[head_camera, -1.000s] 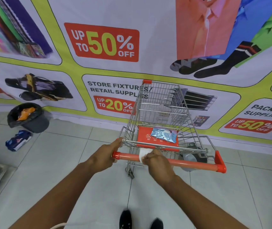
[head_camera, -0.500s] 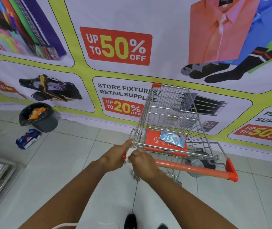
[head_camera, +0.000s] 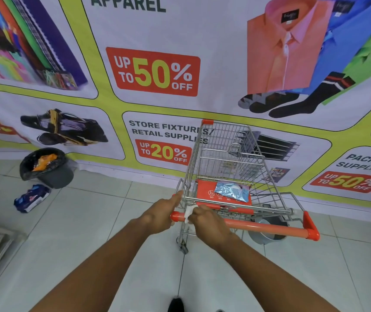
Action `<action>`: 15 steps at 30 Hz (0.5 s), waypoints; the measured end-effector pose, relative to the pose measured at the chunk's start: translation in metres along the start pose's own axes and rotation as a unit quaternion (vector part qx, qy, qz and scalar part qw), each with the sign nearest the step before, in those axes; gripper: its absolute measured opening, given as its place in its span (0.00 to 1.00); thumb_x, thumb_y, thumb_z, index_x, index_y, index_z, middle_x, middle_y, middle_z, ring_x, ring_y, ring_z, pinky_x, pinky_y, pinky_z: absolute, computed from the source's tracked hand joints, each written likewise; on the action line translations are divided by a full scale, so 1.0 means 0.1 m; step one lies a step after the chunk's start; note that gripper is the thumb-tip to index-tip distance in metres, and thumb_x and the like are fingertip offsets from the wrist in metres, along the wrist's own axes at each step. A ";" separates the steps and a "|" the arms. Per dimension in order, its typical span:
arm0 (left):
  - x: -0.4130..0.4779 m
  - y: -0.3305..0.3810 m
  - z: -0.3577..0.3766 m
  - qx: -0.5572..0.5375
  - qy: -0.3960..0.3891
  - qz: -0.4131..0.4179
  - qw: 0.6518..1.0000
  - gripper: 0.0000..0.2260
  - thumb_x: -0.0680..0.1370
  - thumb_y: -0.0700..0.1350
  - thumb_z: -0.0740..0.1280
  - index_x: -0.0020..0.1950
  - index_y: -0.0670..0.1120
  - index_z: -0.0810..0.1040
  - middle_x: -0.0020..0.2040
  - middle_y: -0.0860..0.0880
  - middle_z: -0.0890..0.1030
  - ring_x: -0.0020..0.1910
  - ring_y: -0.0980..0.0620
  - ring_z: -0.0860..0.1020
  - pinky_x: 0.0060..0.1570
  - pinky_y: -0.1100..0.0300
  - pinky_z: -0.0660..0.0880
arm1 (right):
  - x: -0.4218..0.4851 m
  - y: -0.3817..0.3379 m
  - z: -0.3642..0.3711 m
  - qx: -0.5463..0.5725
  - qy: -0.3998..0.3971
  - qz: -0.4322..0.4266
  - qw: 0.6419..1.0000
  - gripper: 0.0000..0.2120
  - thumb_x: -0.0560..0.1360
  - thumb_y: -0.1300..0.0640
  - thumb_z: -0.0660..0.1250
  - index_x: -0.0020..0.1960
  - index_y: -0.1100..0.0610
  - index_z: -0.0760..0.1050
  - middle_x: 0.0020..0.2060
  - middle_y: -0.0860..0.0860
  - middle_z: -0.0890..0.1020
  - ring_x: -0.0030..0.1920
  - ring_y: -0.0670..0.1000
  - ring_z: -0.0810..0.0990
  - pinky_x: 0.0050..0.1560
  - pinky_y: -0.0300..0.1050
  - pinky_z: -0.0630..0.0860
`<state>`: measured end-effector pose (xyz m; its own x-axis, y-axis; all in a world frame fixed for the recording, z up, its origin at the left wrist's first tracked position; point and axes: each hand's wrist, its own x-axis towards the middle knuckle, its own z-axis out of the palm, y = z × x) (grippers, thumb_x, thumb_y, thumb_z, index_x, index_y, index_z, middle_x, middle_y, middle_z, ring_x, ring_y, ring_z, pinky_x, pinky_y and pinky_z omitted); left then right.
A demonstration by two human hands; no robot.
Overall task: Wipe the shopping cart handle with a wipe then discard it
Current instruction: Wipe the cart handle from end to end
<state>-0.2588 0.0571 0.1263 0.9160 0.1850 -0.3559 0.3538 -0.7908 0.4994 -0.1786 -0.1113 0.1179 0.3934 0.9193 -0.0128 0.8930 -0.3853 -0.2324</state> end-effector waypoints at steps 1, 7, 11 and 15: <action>-0.01 0.02 0.00 0.000 0.002 0.002 1.000 0.45 0.72 0.34 0.71 0.78 0.54 0.45 0.69 0.44 0.75 0.57 0.44 0.79 0.56 0.51 0.77 | -0.06 0.04 -0.01 -0.007 0.002 0.004 1.000 0.15 0.66 0.70 0.70 0.51 0.60 0.81 0.42 0.55 0.82 0.46 0.57 0.76 0.40 0.49 0.77; -0.09 0.05 -0.03 -0.013 0.004 0.010 1.000 0.44 0.72 0.33 0.69 0.77 0.57 0.46 0.67 0.43 0.76 0.58 0.43 0.78 0.49 0.53 0.79 | -0.43 0.31 -0.06 -0.028 0.009 0.035 0.999 0.15 0.64 0.71 0.71 0.48 0.58 0.82 0.39 0.52 0.82 0.43 0.56 0.77 0.34 0.49 0.77; -0.10 0.04 -0.01 -0.002 0.007 0.009 1.000 0.44 0.72 0.34 0.69 0.77 0.58 0.46 0.66 0.44 0.77 0.57 0.45 0.79 0.51 0.52 0.79 | -0.66 0.52 -0.12 -0.015 0.032 0.093 0.995 0.17 0.60 0.70 0.75 0.44 0.54 0.83 0.37 0.50 0.84 0.40 0.54 0.80 0.34 0.47 0.79; -0.06 0.02 0.04 0.022 0.010 0.009 1.000 0.42 0.73 0.35 0.69 0.77 0.57 0.48 0.65 0.45 0.78 0.54 0.46 0.79 0.51 0.54 0.78 | -0.92 0.77 -0.21 0.000 0.037 0.135 0.990 0.18 0.57 0.71 0.77 0.41 0.53 0.84 0.37 0.50 0.85 0.39 0.54 0.81 0.35 0.46 0.80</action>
<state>-0.2643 0.0524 0.1267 0.9260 0.1812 -0.3311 0.3286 -0.8185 0.4712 -0.1413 -0.2278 0.1221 0.6328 0.7743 -0.0035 0.7529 -0.6164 -0.2306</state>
